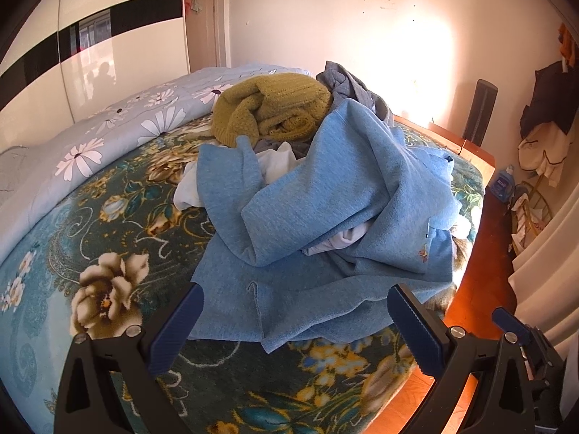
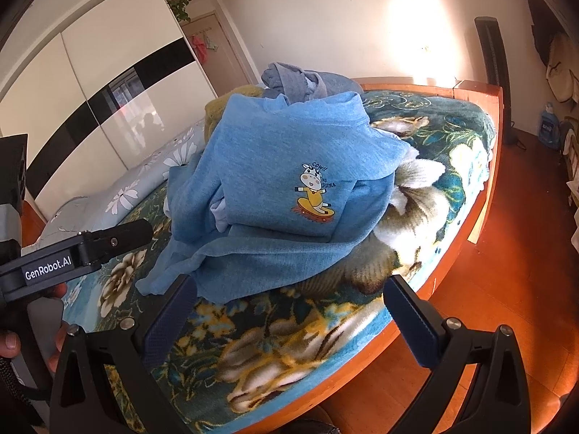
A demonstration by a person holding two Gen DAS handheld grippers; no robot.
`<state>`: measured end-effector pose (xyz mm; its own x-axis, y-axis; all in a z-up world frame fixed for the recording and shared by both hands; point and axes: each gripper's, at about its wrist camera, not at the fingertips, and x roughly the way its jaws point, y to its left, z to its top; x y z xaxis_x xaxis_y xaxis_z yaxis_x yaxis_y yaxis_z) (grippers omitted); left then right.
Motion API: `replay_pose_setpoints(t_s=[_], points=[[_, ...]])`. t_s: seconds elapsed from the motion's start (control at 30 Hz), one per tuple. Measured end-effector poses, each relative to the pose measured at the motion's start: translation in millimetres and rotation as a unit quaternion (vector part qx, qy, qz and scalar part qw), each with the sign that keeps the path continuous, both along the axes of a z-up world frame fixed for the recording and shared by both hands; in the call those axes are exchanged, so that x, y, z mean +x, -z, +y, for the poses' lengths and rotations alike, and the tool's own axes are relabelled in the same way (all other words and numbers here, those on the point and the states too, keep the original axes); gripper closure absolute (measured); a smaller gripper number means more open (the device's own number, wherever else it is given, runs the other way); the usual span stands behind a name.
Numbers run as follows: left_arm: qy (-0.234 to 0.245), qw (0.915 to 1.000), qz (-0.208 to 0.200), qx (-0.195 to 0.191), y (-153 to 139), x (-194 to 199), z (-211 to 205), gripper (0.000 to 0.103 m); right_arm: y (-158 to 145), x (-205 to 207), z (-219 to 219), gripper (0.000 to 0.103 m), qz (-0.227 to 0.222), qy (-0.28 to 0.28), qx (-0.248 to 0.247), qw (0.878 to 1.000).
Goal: Fold clothes
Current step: 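Reach both grippers toward the light blue cow-print sweatshirt on the pile, then grasp the sweatshirt collar with the left gripper while the right gripper grasps the hem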
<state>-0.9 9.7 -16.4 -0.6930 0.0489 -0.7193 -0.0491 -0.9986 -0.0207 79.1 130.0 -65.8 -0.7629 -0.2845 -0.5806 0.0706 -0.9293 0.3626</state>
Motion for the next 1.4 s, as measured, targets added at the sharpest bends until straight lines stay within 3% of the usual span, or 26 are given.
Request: replay_pose_setpoints(t_s=[0.13,0.3,0.4,0.67,0.83,0.93,1.07,1.17,1.23,1.3,1.4], points=[[0.006,0.9998,0.011,-0.015,1.0,1.2,2.9,0.0,-5.3,4.7,3.2,0.0,0.035,0.012,0.003,0.999],[0.024,0.9986,0.026,-0.04,2.5,1.2,8.4,0.0,-5.1,0.9,11.7,0.0,0.033,0.015,-0.02,0.999],[0.032,0.9986,0.026,-0.033,3.7,-1.4,8.5,0.0,-3.0,-3.2,16.9,0.0,0.032,0.016,-0.034,0.999],[0.035,0.9985,0.037,-0.02,4.8,-7.1,2.0,0.0,-3.3,-10.9,16.5,0.0,0.06,-0.001,0.005,0.998],[0.07,0.9975,0.008,0.011,9.2,-24.0,-3.1,0.0,-10.8,-18.5,25.2,0.0,0.092,-0.022,0.016,0.995],[0.096,0.9953,0.002,-0.017,7.4,-44.7,0.7,0.0,-18.5,-37.7,34.8,0.0,0.084,-0.036,0.059,0.994],[0.114,0.991,0.024,-0.066,0.0,-78.1,7.7,0.0,-14.0,-80.2,53.9,0.0,0.065,-0.024,0.121,0.99],[0.133,0.9866,0.021,-0.093,4.4,-110.0,14.6,0.0,-2.4,-106.6,59.9,0.004,0.048,-0.034,0.12,0.991],[0.151,0.9851,0.011,-0.082,9.7,-129.9,15.4,0.001,5.7,-123.5,63.2,0.008,0.036,-0.042,0.116,0.992],[0.16,0.9851,0.0,-0.063,15.2,-143.7,16.6,0.008,13.7,-140.4,66.5,0.013,0.024,-0.051,0.112,0.992],[0.17,0.9845,-0.02,-0.035,23.6,-156.9,21.4,0.041,19.3,-152.3,60.8,0.044,0.016,-0.064,0.107,0.992]])
